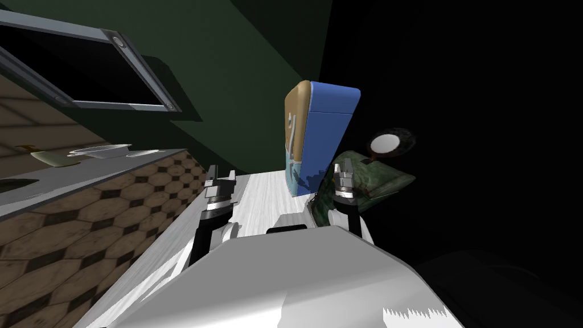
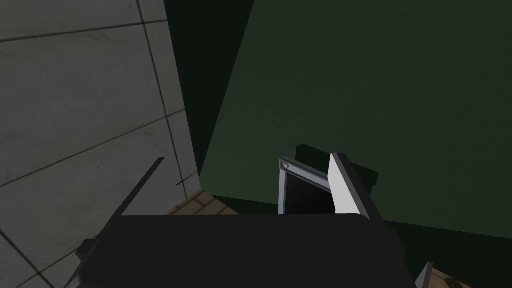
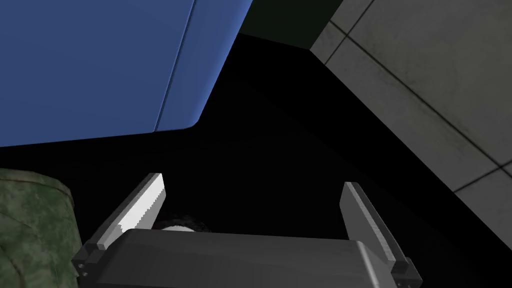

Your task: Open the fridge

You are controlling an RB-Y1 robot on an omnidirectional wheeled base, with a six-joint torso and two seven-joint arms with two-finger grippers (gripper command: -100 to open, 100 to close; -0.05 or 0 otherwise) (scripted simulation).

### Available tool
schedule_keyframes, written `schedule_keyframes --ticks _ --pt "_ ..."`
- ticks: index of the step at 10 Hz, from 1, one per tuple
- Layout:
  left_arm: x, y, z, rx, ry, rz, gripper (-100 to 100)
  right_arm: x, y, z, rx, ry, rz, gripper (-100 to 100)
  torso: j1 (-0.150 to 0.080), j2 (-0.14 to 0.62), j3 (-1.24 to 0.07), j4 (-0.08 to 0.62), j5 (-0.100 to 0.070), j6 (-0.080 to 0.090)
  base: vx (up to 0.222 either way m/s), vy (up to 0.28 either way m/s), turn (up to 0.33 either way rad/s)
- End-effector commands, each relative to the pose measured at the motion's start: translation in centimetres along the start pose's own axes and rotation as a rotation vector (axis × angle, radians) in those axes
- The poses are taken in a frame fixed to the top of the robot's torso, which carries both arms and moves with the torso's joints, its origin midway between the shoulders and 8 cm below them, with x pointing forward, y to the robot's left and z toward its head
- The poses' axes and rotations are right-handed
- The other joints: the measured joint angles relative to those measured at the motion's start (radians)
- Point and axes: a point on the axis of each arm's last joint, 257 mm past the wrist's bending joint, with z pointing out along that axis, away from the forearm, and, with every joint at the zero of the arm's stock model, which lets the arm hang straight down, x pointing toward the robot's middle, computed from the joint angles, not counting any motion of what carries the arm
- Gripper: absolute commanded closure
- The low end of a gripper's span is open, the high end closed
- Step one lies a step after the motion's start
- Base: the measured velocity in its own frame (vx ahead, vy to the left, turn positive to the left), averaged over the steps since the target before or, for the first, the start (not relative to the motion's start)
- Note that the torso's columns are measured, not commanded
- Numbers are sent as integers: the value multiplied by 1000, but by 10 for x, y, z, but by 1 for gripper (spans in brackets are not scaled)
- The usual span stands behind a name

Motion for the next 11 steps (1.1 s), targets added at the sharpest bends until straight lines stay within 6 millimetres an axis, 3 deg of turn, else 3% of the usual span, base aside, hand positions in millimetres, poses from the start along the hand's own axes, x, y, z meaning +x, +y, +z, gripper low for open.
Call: schedule_keyframes --ticks 1,9,10,11 --pt "0 0 0 0 0 0 0 0 0 0 0 0 0 0 0 40 -82 41 0 0 0 0 0" --pt "0 0 0 0 0 0 0 0 0 0 0 0 0 0 0 618 -1234 617 0 0 0 0 0" --pt "0 0 0 0 0 0 0 9 0 1 -13 52 -31 -100 0 691 -1382 691 0 0 18 8 -10" --pt "0 0 0 0 0 0 0 15 0 3 -20 82 -56 -100 0 725 -1451 724 0 0 31 16 -24"
